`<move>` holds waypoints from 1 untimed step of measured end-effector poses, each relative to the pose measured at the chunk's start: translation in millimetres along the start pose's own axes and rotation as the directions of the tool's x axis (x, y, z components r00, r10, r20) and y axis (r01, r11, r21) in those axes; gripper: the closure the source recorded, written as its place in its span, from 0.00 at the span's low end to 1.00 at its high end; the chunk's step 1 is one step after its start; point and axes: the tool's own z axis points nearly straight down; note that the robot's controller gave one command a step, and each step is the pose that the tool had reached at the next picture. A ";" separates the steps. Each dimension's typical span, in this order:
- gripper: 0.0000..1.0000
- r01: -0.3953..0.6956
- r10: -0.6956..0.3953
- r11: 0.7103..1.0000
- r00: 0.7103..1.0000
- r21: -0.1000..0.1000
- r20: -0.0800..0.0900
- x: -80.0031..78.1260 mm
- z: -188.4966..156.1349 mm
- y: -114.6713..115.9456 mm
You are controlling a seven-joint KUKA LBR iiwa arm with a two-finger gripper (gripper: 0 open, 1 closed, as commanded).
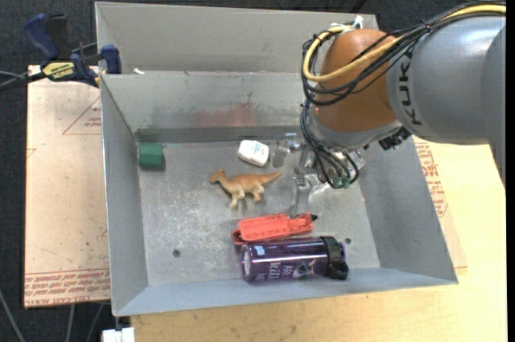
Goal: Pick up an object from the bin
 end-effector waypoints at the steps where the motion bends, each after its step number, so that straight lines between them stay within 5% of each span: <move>1: 0.00 -0.001 0.001 1.000 1.000 0.000 0.008 -1.9 -4.4 -0.1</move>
Offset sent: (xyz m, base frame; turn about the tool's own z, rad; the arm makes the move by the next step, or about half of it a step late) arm -0.0438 0.0203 -0.0703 -0.1591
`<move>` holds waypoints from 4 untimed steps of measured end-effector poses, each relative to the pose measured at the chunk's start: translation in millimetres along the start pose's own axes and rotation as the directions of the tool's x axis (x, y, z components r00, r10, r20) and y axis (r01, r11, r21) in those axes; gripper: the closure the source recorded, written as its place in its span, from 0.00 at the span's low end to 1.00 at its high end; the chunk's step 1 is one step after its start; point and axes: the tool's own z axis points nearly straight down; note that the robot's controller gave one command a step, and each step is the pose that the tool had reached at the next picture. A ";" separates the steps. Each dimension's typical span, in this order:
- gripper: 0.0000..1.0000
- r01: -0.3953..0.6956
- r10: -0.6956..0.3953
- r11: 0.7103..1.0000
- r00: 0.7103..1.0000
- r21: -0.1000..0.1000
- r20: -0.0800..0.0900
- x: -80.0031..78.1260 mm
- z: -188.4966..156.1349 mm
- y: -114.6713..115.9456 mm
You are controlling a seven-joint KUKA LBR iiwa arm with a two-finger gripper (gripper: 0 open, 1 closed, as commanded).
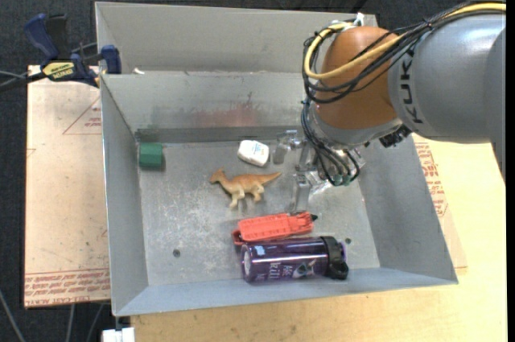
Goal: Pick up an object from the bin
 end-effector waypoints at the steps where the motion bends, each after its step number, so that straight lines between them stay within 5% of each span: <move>1: 0.00 0.119 -0.119 0.993 0.993 0.000 -0.003 33.5 54.5 15.0; 2: 0.00 0.137 -0.137 0.991 0.991 0.000 0.006 23.4 38.1 12.1; 3: 0.00 0.166 -0.166 0.986 0.986 0.001 0.007 37.6 42.9 24.7; 4: 0.00 0.157 -0.157 0.988 0.986 0.001 0.051 30.5 63.0 35.5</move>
Offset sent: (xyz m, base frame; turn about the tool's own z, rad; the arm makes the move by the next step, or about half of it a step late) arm -0.0474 0.0145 -0.0176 -0.1300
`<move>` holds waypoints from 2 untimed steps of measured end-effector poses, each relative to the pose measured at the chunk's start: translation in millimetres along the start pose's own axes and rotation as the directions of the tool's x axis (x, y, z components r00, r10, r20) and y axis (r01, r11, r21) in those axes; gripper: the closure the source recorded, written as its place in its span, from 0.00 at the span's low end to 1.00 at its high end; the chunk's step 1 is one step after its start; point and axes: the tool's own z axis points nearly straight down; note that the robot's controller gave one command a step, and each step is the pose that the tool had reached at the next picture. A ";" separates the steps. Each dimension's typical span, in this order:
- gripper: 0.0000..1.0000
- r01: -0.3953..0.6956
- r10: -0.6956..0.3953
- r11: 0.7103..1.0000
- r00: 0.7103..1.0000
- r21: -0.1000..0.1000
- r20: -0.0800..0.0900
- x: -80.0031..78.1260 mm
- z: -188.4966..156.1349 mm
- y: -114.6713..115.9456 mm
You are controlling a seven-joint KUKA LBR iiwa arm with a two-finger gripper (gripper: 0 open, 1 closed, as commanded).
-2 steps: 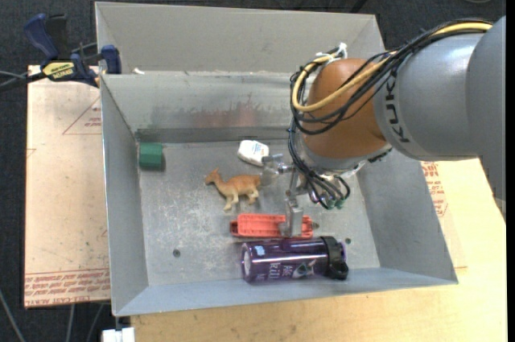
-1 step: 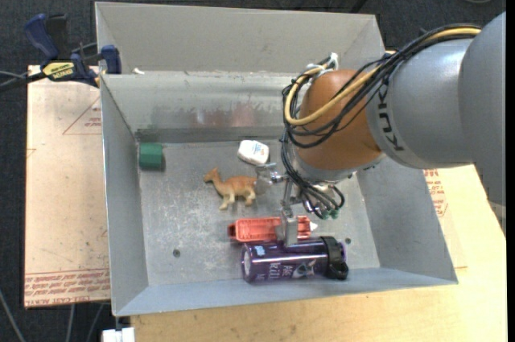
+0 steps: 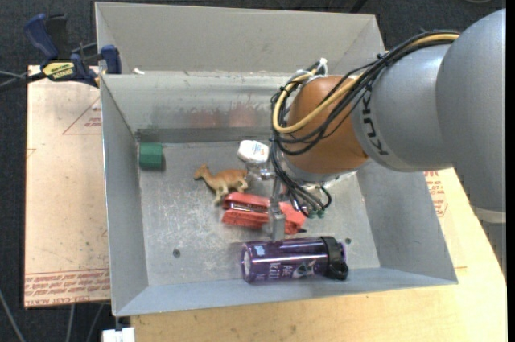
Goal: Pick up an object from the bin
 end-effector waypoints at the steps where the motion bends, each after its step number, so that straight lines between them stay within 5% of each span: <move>1: 1.00 -0.018 0.018 1.000 1.000 0.000 -0.006 10.3 3.3 -3.1; 2: 1.00 -0.018 0.018 1.000 1.000 0.000 -0.006 10.3 3.3 -3.1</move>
Offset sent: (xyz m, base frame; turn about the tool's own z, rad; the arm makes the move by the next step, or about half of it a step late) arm 0.0000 0.0000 0.0000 0.0000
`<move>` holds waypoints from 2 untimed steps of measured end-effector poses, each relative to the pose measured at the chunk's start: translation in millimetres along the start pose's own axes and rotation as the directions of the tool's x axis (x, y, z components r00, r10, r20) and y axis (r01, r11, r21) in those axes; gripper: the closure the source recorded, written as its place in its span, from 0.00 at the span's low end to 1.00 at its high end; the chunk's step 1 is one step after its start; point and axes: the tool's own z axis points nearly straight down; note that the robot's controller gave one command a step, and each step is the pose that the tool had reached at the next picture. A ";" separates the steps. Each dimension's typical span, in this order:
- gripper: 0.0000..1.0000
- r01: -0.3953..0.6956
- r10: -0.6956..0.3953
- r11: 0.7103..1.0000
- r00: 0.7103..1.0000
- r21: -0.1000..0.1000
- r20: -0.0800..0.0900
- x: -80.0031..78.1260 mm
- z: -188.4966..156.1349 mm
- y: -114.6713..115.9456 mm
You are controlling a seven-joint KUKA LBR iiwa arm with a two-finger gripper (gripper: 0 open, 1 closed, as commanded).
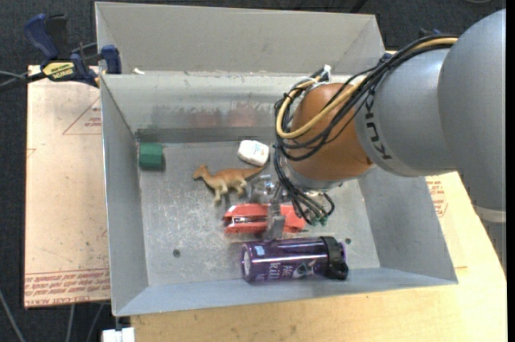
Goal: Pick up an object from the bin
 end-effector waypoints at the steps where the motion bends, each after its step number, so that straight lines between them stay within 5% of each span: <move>1: 1.00 0.000 0.000 1.000 1.000 0.000 -0.003 0.8 -2.8 0.1; 2: 1.00 0.001 -0.001 1.000 1.000 0.000 -0.013 3.2 -16.6 0.3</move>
Offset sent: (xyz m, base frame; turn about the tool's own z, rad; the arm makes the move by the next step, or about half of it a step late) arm 0.0001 0.0000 0.0434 0.0000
